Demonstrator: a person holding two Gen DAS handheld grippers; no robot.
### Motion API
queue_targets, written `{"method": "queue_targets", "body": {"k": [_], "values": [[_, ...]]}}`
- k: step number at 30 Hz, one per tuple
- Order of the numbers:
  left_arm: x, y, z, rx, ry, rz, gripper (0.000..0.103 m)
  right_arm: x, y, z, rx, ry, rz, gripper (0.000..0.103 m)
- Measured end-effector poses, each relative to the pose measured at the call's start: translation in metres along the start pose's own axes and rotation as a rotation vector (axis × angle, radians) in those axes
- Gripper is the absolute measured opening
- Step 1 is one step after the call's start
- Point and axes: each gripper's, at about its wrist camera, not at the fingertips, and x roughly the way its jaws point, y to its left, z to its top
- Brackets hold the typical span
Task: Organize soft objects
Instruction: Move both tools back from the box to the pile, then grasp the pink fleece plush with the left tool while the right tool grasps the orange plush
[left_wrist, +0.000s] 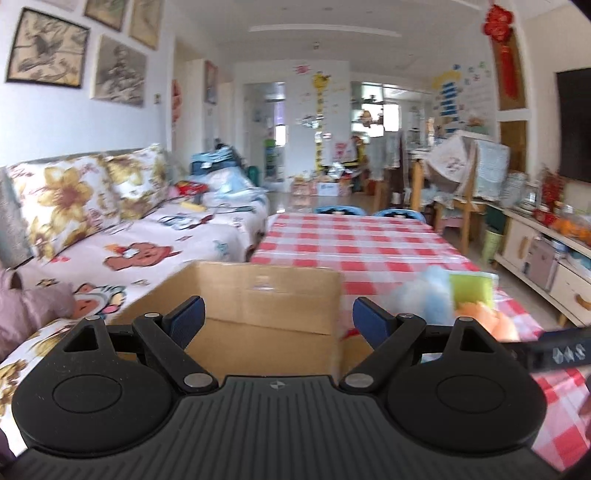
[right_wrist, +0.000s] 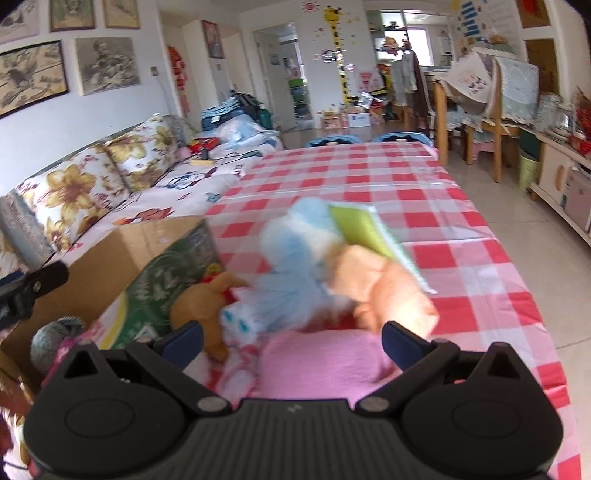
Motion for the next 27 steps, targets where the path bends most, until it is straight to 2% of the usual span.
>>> {"method": "queue_targets", "body": {"k": [6,13,16,19,23,27], "values": [[0.002,-0.039,-0.009,0.081,0.016,-0.104,0.103,0.000,-0.029,0.008,0.043,-0.027,-0.069,0.102],[0.017,-0.092,-0.025,0.167,0.109,-0.254,0.103,0.013,-0.064,0.015,0.130,-0.018,-0.113,0.102],[0.027,-0.109,-0.035,0.155,0.163,-0.321,0.103,0.019,-0.072,0.018,0.125,-0.005,-0.097,0.102],[0.037,-0.129,-0.043,0.160,0.200,-0.356,0.103,0.025,-0.076,0.018,0.116,0.003,-0.072,0.102],[0.051,-0.154,-0.049,0.171,0.225,-0.381,0.103,0.036,-0.075,0.020,0.039,0.009,-0.076,0.102],[0.062,-0.171,-0.054,0.175,0.222,-0.391,0.103,0.046,-0.074,0.018,-0.004,0.042,-0.018,0.099]]}}
